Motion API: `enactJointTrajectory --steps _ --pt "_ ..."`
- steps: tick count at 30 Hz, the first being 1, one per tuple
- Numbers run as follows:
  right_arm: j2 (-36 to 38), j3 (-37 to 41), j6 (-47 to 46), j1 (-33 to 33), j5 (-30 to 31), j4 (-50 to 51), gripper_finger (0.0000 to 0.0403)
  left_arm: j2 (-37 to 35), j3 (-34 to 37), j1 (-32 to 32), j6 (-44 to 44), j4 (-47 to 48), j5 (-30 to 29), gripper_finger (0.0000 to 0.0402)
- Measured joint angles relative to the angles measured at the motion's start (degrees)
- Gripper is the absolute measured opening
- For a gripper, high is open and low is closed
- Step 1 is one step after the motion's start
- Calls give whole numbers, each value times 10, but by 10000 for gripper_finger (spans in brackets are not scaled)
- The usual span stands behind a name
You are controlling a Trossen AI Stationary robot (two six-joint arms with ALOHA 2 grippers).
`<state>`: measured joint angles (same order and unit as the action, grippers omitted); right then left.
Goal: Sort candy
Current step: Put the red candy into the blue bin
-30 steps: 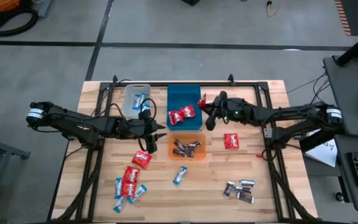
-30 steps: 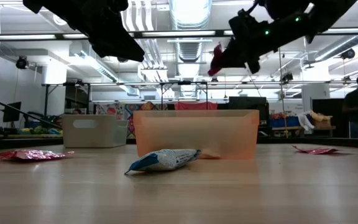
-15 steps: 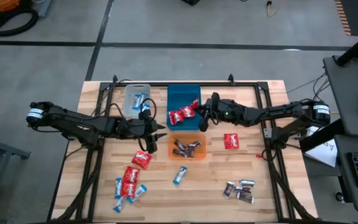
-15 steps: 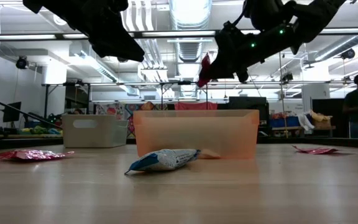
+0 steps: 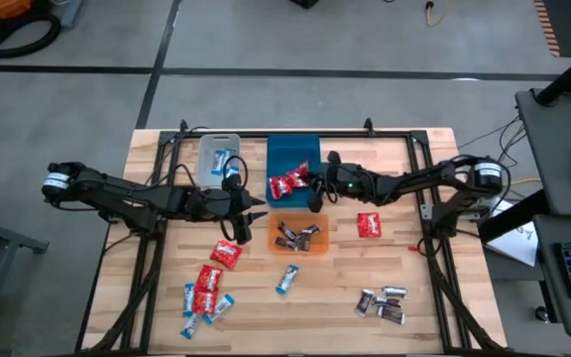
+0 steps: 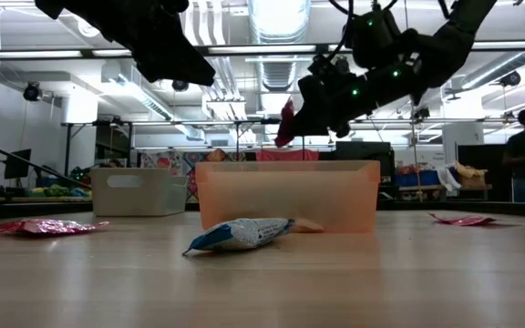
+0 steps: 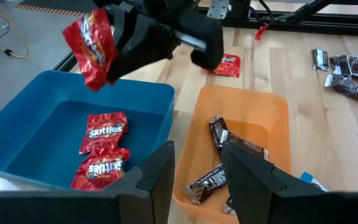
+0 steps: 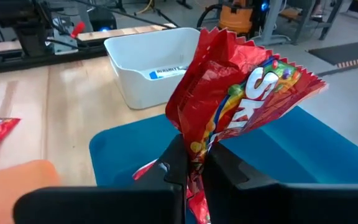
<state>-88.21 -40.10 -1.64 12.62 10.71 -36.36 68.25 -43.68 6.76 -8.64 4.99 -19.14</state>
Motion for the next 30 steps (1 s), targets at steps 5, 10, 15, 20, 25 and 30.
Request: enactJointTrajectory --steps 5,10,15,20,25,30 --pt "-26 0 16 14 11 -31 23 0 0 0 0 0 0 119" --pt "-40 -9 13 35 63 -35 23 0 0 0 1 1 0 119" --pt "-68 -39 2 51 49 -22 43 0 0 0 3 1 -11 119" --pt "-87 -86 -19 54 41 63 101 0 0 0 2 3 -14 119" --pt "-83 -123 -36 54 41 143 157 0 0 0 -20 13 -14 119" --pt "-69 -157 -44 54 41 238 193 0 0 0 -66 42 -13 119"
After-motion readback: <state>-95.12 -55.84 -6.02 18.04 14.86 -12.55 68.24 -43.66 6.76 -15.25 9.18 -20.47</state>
